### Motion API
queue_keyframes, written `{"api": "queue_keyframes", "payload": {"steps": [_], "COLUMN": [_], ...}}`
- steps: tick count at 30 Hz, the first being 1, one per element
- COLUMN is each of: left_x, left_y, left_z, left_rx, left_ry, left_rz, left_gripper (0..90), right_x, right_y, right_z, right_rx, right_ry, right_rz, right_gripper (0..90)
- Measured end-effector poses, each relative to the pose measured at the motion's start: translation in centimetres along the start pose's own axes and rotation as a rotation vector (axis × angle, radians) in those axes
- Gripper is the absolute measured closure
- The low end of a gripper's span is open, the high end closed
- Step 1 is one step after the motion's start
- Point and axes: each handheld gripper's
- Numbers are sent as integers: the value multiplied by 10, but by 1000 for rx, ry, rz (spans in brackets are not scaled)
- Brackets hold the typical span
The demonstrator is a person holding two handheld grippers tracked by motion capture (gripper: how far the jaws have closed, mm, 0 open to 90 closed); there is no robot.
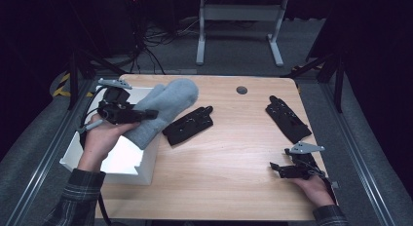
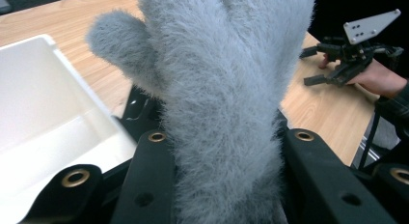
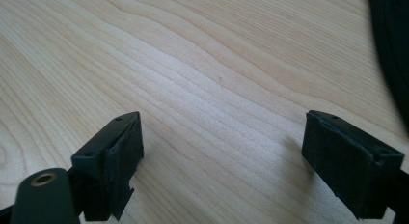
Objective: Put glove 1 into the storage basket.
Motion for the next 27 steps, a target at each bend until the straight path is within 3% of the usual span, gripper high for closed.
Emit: {"api": "queue_keyframes", "payload": {"steps": [10,27], "left_x": [22,55], "left_y": [24,75], "left_z": [28,31], "left_rx": [-31,-16], "left_ry": [-66,-158], "left_rz": [73,221], "left_gripper": [692,691], "right_x": [0,0], "right_y": [0,0], "right_z": [0,0], "right_rx": [-1,-1], "right_ry": [3,3], "right_rz": [-3,-3], "right_gripper": [148,148]}}
Point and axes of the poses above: each handheld gripper's, and its own axes: z roughly backward along the jaws, y roughly out of its underside, x roughly to its left, and after that the axes turned 8 degrees about -z, right-handed
